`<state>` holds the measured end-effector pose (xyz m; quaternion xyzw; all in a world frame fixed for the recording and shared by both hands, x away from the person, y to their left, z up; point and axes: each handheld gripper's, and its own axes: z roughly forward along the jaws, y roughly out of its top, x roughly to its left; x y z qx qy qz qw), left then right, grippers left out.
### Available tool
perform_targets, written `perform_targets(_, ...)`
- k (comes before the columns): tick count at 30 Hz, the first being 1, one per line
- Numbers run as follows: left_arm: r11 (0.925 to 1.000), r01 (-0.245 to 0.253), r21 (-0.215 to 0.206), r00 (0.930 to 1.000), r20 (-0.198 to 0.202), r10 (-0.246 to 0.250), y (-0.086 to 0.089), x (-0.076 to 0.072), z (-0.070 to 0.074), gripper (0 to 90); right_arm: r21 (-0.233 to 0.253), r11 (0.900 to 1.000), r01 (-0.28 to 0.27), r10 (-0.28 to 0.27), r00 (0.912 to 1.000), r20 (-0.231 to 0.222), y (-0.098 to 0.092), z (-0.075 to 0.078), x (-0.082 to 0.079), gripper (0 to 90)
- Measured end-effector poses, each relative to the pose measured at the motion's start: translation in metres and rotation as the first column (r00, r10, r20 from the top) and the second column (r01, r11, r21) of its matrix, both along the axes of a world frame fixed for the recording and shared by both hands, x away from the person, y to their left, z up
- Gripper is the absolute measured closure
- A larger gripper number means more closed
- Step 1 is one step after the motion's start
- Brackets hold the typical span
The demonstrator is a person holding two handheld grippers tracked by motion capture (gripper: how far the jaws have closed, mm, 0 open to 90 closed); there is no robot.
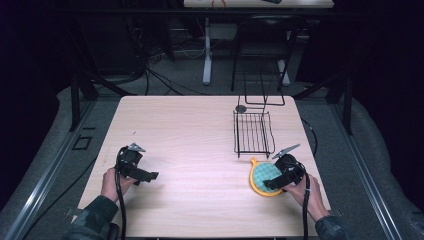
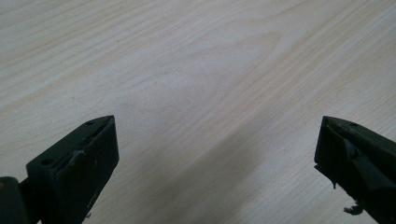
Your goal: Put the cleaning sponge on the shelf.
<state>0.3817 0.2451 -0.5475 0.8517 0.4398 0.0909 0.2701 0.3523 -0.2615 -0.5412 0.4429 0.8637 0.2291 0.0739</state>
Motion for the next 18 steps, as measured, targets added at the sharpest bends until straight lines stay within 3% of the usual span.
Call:
perform_targets(8,1.0,0.006,0.003,1.0,-0.005,-0.006,0.0001,-0.0003,-0.0001,0.0,-0.007,1.0,0.004,-0.004,0.9999,-0.009,-0.0004,-0.0005,-0.0009,28.8)
perform_targets(10,1.0,0.005,0.004,1.0,-0.006,-0.005,-0.0001,-0.0004,-0.0002,0.0,-0.011,1.0,0.008,-0.008,1.0,0.003,-0.0009,-0.0003,-0.0018,35.5)
perform_targets(12,1.0,0.005,0.004,1.0,-0.005,-0.005,-0.0005,-0.0007,-0.0003,0.0,-0.012,1.0,0.023,-0.023,0.9996,0.013,-0.0047,0.0008,-0.0021,48.3)
perform_targets(16,1.0,0.006,0.006,1.0,-0.007,-0.006,-0.0006,-0.0007,-0.0005,0.0,-0.012,0.999,0.036,-0.036,0.9991,0.024,-0.0049,0.0013,-0.0031,58.7)
perform_targets(18,1.0,0.004,0.006,0.9999,-0.01,-0.004,-0.001,-0.0008,-0.0007,0.0,-0.04,0.998,0.052,-0.05,0.9976,0.047,-0.0044,0.0025,-0.0044,71.4)
